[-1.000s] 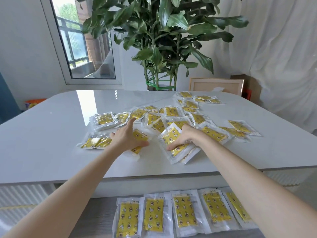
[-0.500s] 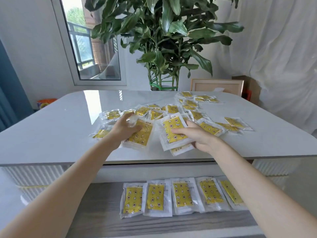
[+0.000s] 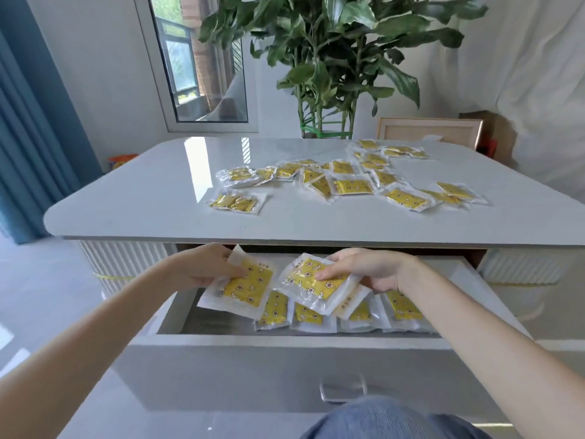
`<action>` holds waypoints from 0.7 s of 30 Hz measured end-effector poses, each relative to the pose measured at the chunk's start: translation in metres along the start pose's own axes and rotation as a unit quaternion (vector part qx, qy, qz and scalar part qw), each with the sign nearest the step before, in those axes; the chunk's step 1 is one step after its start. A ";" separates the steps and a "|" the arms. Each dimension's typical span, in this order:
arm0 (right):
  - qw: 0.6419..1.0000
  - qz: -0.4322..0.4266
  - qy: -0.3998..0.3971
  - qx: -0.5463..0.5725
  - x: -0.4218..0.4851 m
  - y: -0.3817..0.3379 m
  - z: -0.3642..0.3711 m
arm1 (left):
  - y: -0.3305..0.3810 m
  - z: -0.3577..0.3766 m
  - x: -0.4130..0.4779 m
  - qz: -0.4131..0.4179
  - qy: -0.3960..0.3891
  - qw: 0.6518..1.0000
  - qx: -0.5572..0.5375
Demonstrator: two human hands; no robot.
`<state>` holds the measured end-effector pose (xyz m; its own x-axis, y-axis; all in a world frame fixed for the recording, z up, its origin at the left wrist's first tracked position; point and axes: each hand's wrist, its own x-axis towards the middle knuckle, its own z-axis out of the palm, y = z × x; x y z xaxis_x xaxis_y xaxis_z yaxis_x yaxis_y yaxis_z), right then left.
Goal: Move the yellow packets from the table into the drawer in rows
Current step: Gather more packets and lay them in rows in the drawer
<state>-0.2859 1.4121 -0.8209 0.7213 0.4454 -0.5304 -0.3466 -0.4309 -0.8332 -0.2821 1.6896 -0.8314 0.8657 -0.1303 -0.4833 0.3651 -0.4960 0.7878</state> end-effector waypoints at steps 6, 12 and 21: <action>0.996 0.077 0.051 -0.020 0.054 0.024 0.020 | -0.042 -0.001 0.034 -0.093 0.044 0.995 -0.020; 0.984 0.114 0.099 -0.096 0.095 0.036 0.025 | -0.058 -0.003 0.073 -0.147 0.072 0.986 0.022; 0.983 0.104 0.150 -0.020 0.119 0.037 0.028 | -0.063 0.009 0.101 -0.141 0.141 0.966 0.165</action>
<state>-0.2299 1.4706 -0.9194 0.7841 0.0964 -0.6131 -0.4846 -0.5220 -0.7019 -0.2209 1.7000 -0.9336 0.8236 0.2657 -0.5010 0.5110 -0.7309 0.4524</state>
